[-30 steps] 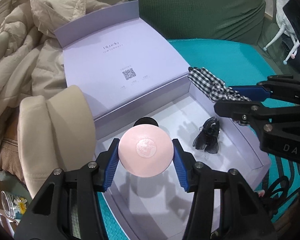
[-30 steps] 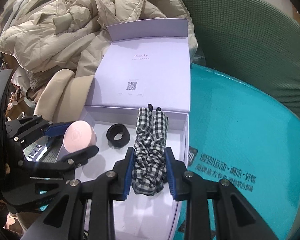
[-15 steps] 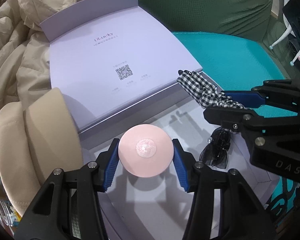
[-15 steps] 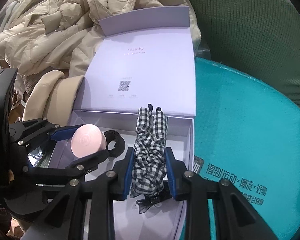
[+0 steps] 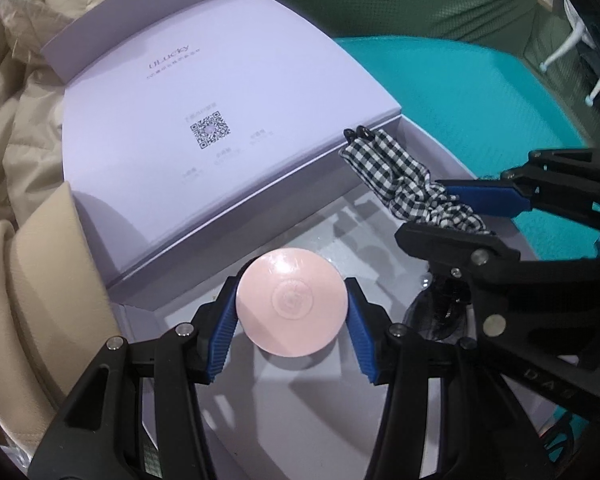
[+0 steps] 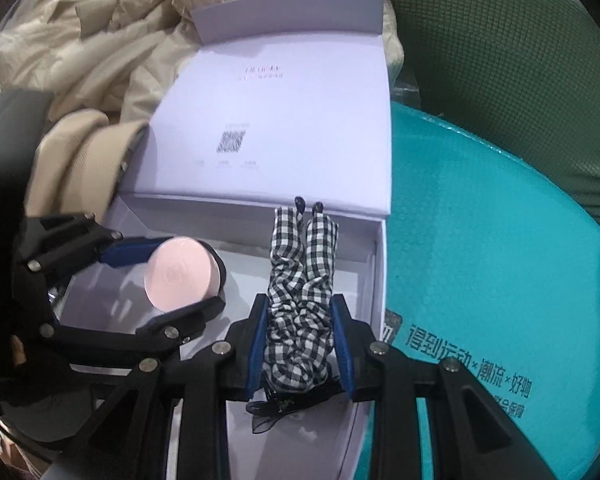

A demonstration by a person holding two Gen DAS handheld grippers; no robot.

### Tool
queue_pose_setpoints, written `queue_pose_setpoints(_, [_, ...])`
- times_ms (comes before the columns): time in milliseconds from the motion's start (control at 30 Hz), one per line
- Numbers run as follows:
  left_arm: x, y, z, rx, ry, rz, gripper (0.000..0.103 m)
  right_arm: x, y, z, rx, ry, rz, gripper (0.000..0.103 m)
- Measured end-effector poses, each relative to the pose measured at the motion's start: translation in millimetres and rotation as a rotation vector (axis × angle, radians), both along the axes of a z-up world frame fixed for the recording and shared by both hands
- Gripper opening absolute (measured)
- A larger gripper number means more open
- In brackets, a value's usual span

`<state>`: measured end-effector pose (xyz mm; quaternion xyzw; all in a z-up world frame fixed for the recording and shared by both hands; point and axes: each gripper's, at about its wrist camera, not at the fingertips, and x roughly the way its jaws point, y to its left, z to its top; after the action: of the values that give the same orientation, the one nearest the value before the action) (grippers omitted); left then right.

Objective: Organize objects
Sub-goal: 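Open left tool to drop the compact while right tool releases the scrunchie in the box, then withdraw both open tools from the box back over the accessory pile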

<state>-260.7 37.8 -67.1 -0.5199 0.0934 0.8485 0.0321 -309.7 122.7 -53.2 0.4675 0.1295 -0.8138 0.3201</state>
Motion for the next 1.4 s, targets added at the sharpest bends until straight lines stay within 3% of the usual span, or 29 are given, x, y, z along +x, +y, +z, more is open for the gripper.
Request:
queue_pose_setpoints(100, [0.0, 3.6, -1.5, -0.03, 0.008, -0.014, 0.049, -1.9, 1.1, -2.8, 0.006, -0.003, 0.0, 0.031])
queue_pose_setpoints(367, [-2.4, 0.5, -1.6, -0.008, 0.009, -0.013, 0.049, -4.3, -0.5, 1.1, 0.01, -0.004, -0.007, 0.032])
queue_pose_setpoints(667, [-0.7, 1.8, 1.6, 0.008, 0.004, -0.002, 0.05, -0.1, 3.9, 10.7, -0.012, -0.021, -0.005, 0.052])
queue_pose_setpoints(800, [4.0, 0.6, 10.6, 0.032, 0.026, 0.013, 0.05, 2.6, 9.9, 17.6, -0.023, -0.016, -0.019, 0.054])
queue_pose_setpoints(1267, [59.8, -1.0, 55.4, 0.039, 0.123, 0.064, 0.05, 31.5, 27.1, 73.2, -0.076, 0.083, -0.029, 0.056])
queue_pose_setpoints(1400, [53.8, 2.0, 67.7, 0.044, 0.156, 0.085, 0.05, 42.6, 31.9, 89.3, -0.091, 0.115, -0.032, 0.059])
